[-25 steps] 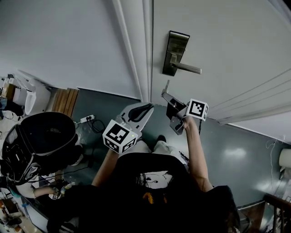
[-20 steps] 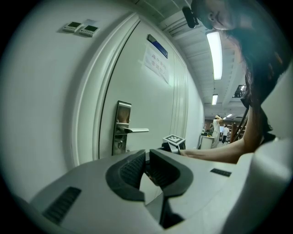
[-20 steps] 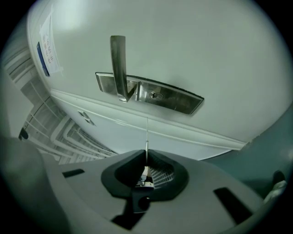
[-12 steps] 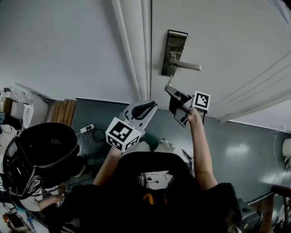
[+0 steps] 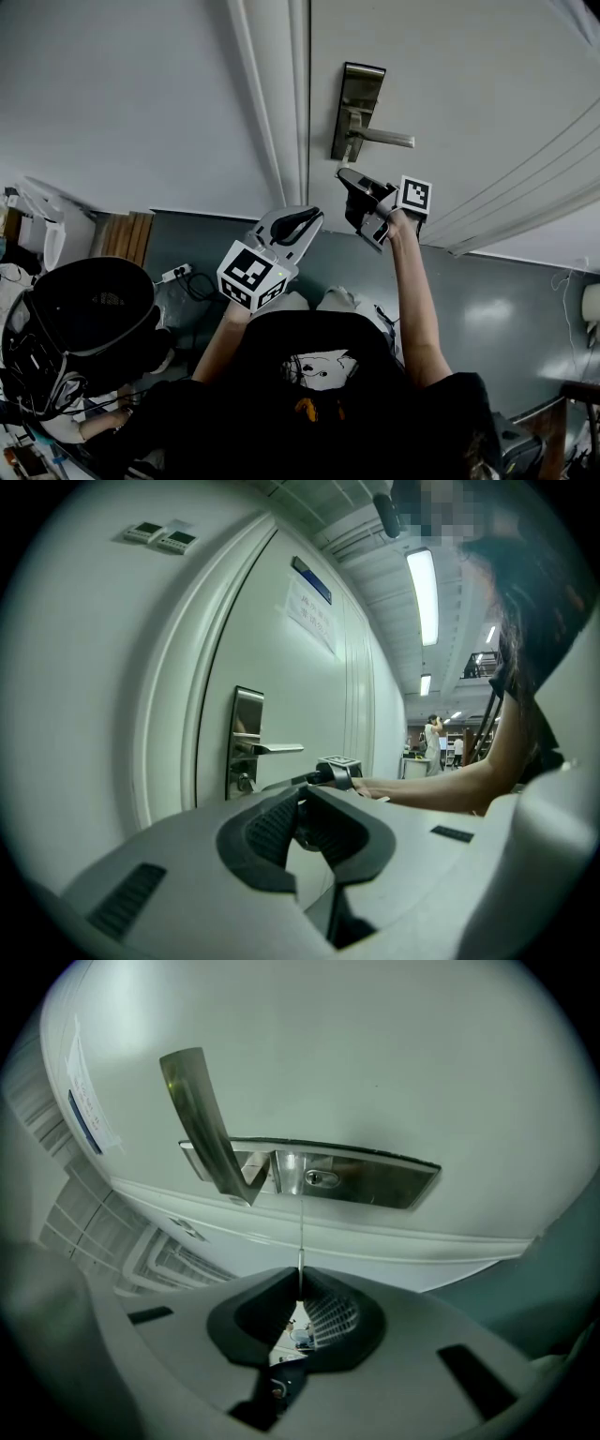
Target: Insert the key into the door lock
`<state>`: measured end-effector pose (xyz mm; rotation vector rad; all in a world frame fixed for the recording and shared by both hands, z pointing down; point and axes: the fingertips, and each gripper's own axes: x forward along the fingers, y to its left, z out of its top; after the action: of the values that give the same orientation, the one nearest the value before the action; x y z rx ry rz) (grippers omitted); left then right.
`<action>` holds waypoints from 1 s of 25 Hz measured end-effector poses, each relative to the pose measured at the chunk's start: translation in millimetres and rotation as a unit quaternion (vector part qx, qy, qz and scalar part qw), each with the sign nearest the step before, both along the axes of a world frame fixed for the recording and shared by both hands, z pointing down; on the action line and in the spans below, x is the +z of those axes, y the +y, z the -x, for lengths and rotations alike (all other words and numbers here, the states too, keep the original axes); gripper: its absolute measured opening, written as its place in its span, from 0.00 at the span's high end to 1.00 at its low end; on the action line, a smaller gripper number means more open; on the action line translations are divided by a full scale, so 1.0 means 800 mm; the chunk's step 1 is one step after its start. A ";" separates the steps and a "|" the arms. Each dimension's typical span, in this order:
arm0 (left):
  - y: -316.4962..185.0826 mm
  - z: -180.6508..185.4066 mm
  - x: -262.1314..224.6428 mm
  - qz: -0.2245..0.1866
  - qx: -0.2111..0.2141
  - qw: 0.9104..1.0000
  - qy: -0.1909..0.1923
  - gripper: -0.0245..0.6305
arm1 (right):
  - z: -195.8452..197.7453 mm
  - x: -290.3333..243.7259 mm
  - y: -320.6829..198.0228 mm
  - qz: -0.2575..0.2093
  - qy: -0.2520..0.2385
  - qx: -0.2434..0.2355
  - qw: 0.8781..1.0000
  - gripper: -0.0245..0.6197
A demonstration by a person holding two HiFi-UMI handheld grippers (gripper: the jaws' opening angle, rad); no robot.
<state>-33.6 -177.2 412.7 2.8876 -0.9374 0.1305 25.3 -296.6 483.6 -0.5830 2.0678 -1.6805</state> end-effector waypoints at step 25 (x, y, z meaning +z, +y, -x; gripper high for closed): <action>-0.032 -0.004 0.017 -0.001 -0.017 1.000 0.006 0.91 | -0.011 0.009 -0.043 0.023 -0.066 -0.029 0.997 0.93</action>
<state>-30.0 -202.8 425.9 2.8698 -0.9856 0.1093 33.8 -330.9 490.6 -0.4169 1.9747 -1.7536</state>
